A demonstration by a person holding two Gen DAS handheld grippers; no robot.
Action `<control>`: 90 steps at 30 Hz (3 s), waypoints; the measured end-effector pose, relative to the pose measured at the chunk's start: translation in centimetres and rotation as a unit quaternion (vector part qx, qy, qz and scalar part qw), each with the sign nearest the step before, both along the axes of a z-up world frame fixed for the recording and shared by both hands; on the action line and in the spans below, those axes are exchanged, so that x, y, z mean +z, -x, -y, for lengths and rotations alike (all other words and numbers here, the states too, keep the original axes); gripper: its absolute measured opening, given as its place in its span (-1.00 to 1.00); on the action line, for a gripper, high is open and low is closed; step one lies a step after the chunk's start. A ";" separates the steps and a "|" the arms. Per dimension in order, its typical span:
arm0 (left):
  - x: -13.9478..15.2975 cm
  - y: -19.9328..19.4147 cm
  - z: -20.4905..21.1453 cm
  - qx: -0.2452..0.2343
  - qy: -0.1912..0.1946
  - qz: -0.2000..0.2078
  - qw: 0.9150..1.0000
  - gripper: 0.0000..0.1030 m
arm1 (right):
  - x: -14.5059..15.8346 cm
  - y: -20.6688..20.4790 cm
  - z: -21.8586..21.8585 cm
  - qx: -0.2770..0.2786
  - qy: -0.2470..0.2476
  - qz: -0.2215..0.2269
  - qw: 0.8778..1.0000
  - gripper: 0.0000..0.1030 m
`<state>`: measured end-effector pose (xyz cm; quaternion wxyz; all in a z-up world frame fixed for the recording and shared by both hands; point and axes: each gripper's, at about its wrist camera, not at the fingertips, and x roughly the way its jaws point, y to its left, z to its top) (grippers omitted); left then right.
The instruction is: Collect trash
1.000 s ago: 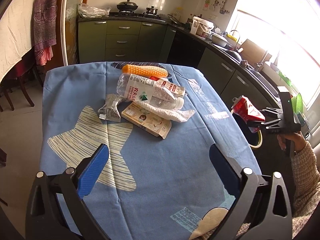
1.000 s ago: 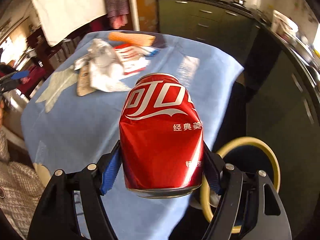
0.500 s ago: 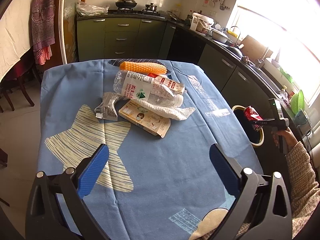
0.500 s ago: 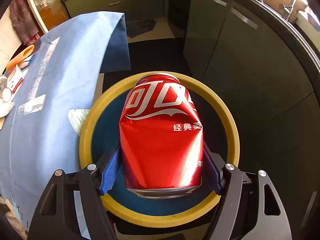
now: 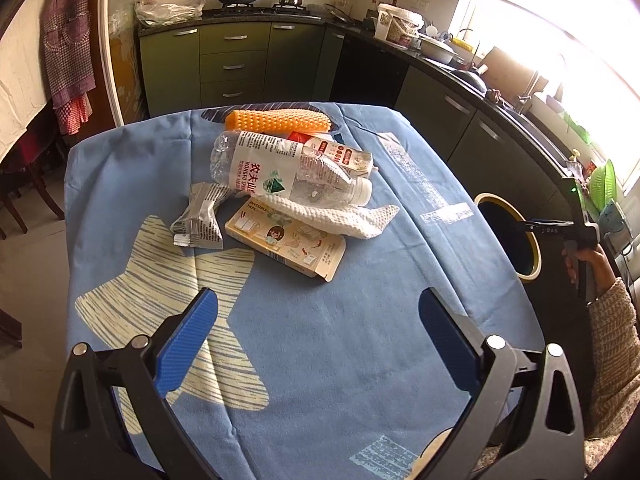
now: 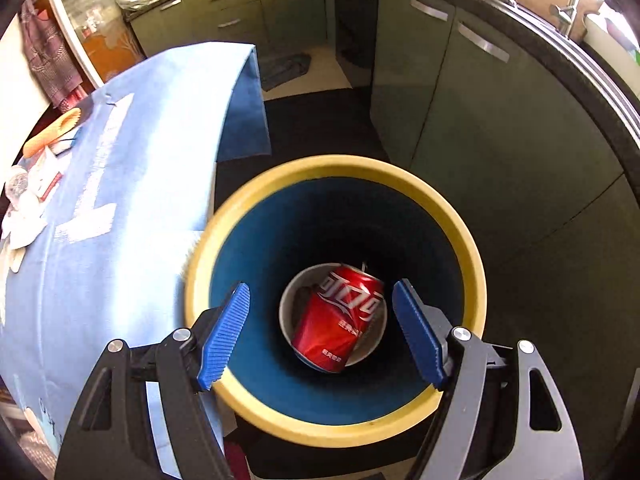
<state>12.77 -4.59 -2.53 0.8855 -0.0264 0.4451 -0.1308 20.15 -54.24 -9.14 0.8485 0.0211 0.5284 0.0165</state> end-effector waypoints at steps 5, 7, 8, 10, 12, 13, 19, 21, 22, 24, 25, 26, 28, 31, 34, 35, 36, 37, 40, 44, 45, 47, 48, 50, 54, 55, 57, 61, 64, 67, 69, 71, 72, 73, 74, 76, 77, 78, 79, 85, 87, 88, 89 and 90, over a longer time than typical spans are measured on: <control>-2.1 -3.5 1.5 0.004 0.003 -0.036 0.999 0.86 | 1.1 0.5 -2.9 0.029 -0.003 0.012 1.000 0.45; -3.1 -4.6 2.2 0.007 -0.008 -0.049 0.999 0.86 | 1.2 0.1 -4.0 0.041 -0.004 0.013 0.999 0.46; -3.6 -5.2 2.4 0.011 -0.013 -0.060 0.998 0.86 | 1.2 0.2 -4.5 0.047 -0.004 0.012 0.999 0.46; -4.7 -6.2 2.4 0.017 -0.005 -0.088 0.996 0.86 | 1.3 0.3 -5.4 0.059 -0.006 0.011 0.998 0.47; -5.2 -6.8 1.8 0.023 0.007 -0.105 0.994 0.86 | 1.6 0.5 -6.1 0.067 -0.006 0.013 0.998 0.48; -5.1 -7.0 1.4 0.026 0.010 -0.104 0.994 0.86 | 1.7 0.6 -6.4 0.071 -0.007 0.014 0.997 0.48; -2.5 -8.6 -2.9 0.076 -0.023 -0.074 0.994 0.86 | 1.7 0.7 -7.3 0.083 -0.007 0.017 0.996 0.49; -2.6 -9.6 -4.5 0.091 -0.037 -0.080 0.992 0.86 | 1.6 0.6 -7.4 0.084 -0.010 0.018 0.996 0.49; -2.9 -10.1 -5.0 0.094 -0.044 -0.085 0.991 0.86 | 1.6 0.6 -7.4 0.085 -0.011 0.016 0.996 0.49; -3.7 -11.1 -5.8 0.095 -0.048 -0.100 0.989 0.86 | 1.5 0.6 -7.5 0.086 -0.009 0.014 0.996 0.50; -4.2 -11.6 -5.9 0.093 -0.046 -0.107 0.989 0.86 | 1.4 0.5 -7.5 0.087 -0.008 0.013 0.996 0.50; -4.7 -11.9 -6.0 0.090 -0.048 -0.114 0.988 0.86 | 1.4 0.5 -7.5 0.088 -0.008 0.011 0.996 0.50; -5.6 -12.8 -6.2 0.094 -0.059 -0.122 0.986 0.86 | 1.4 0.6 -7.6 0.088 -0.006 0.011 0.996 0.50; -6.6 -13.8 -6.4 0.100 -0.071 -0.129 0.984 0.67 | 1.6 0.8 -7.8 0.090 -0.008 0.011 0.996 0.50; -7.4 -14.5 -7.2 0.102 -0.053 -0.147 0.982 0.20 | 1.6 1.1 -7.9 0.094 -0.007 0.010 0.995 0.50; -7.5 -14.5 -7.4 0.102 -0.048 -0.148 0.982 0.17 | 1.6 1.1 -8.0 0.095 -0.007 0.009 0.995 0.50; -7.5 -14.5 -7.6 0.104 -0.048 -0.147 0.983 0.09 | 1.6 1.2 -8.0 0.095 -0.007 0.009 0.995 0.50; -7.5 -14.5 -7.8 0.104 -0.050 -0.146 0.982 -0.11 | 1.6 1.2 -8.0 0.095 -0.008 0.009 0.995 0.50; -7.2 -13.8 -8.0 0.097 -0.040 -0.140 0.985 -0.17 | 1.8 1.4 -7.9 0.094 -0.011 0.013 0.995 0.50; -5.4 -12.0 -8.0 0.091 -0.044 -0.113 0.988 -0.18 | 2.1 1.9 -7.7 0.092 -0.016 0.020 0.995 0.51; -4.8 -11.5 -7.9 0.088 -0.044 -0.108 0.989 -0.19 | 2.2 2.1 -7.6 0.092 -0.016 0.021 0.995 0.51; -3.4 -10.1 -7.3 0.073 -0.056 -0.094 0.991 -0.18 | 2.3 2.4 -7.5 0.091 -0.016 0.022 0.995 0.52; -2.6 -9.4 -6.7 0.063 -0.063 -0.087 0.992 -0.18 | 2.4 2.6 -7.4 0.091 -0.016 0.024 0.995 0.52; -1.2 -7.9 -5.3 0.037 -0.069 -0.076 0.994 -0.19 | 2.7 3.1 -7.1 0.088 -0.018 0.028 0.996 0.52; 1.0 -5.4 -0.1 -0.037 -0.078 -0.056 0.995 -0.18 | 3.4 4.1 -6.0 0.074 -0.022 0.041 0.996 0.52; 1.5 -5.0 1.7 -0.060 -0.080 -0.052 0.994 -0.18 | 3.6 4.4 -5.7 0.069 -0.021 0.044 0.996 0.52; 2.0 -4.3 5.5 -0.109 -0.079 -0.046 0.990 -0.18 | 4.1 5.2 -4.9 0.057 -0.017 0.049 0.997 0.52; 2.4 -3.5 14.3 -0.213 -0.072 -0.040 0.974 -0.18 | 5.1 7.2 -2.8 0.032 -0.002 0.056 0.998 0.52; 2.3 -3.8 20.6 -0.264 -0.070 -0.030 0.961 -0.17 | 5.8 9.0 -0.9 0.013 0.005 0.063 0.998 0.57; 1.5 -5.0 26.7 -0.304 -0.058 -0.038 0.950 -0.17 | 6.5 11.0 0.9 -0.007 0.008 0.070 0.998 0.59; 0.6 -6.2 30.6 -0.321 -0.057 -0.044 0.944 -0.17 | 6.8 12.3 2.1 -0.021 0.010 0.073 0.997 0.59; -0.6 -7.2 34.1 -0.333 -0.064 -0.048 0.939 -0.17 | 7.0 13.7 3.3 -0.033 0.011 0.075 0.997 0.59; -1.3 -7.8 35.8 -0.337 -0.064 -0.054 0.938 -0.17 | 7.0 14.3 3.8 -0.039 0.011 0.075 0.996 0.59; -2.2 -8.4 37.5 -0.339 -0.065 -0.065 0.936 -0.17 | 7.1 14.9 4.4 -0.045 0.011 0.075 0.996 0.59; -3.0 -9.0 38.9 -0.340 -0.064 -0.075 0.935 -0.17 | 7.1 15.4 4.9 -0.051 0.010 0.074 0.996 0.59; -4.9 -10.1 41.5 -0.337 -0.068 -0.091 0.935 -0.09 | 7.0 16.3 5.8 -0.062 0.010 0.072 0.995 0.59; -5.6 -10.5 42.7 -0.337 -0.076 -0.093 0.934 -0.03 | 6.9 16.7 6.2 -0.066 0.010 0.070 0.995 0.59; -6.3 -10.9 43.7 -0.335 -0.081 -0.094 0.934 0.13 | 6.9 17.1 6.5 -0.070 0.011 0.069 0.995 0.59; -6.9 -11.2 44.4 -0.330 -0.087 -0.091 0.936 0.18 | 6.9 17.4 6.8 -0.075 0.011 0.068 0.995 0.59; -6.5 -11.9 43.6 -0.312 -0.062 -0.093 0.944 0.18 | 7.0 18.1 7.1 -0.070 0.011 0.069 0.995 0.59; -4.6 -10.8 41.0 -0.308 -0.043 -0.081 0.947 0.18 | 7.1 17.6 6.5 -0.053 0.013 0.071 0.996 0.59; -3.5 -10.0 39.4 -0.304 -0.031 -0.071 0.949 0.22 | 7.1 17.2 6.0 -0.044 0.014 0.072 0.996 0.59; -2.4 -9.2 37.6 -0.301 -0.022 -0.060 0.952 0.25 | 7.1 16.7 5.4 -0.032 0.015 0.073 0.997 0.59; -1.3 -8.1 35.5 -0.296 -0.015 -0.046 0.954 0.30 | 7.2 16.1 4.6 -0.021 0.015 0.075 0.997 0.59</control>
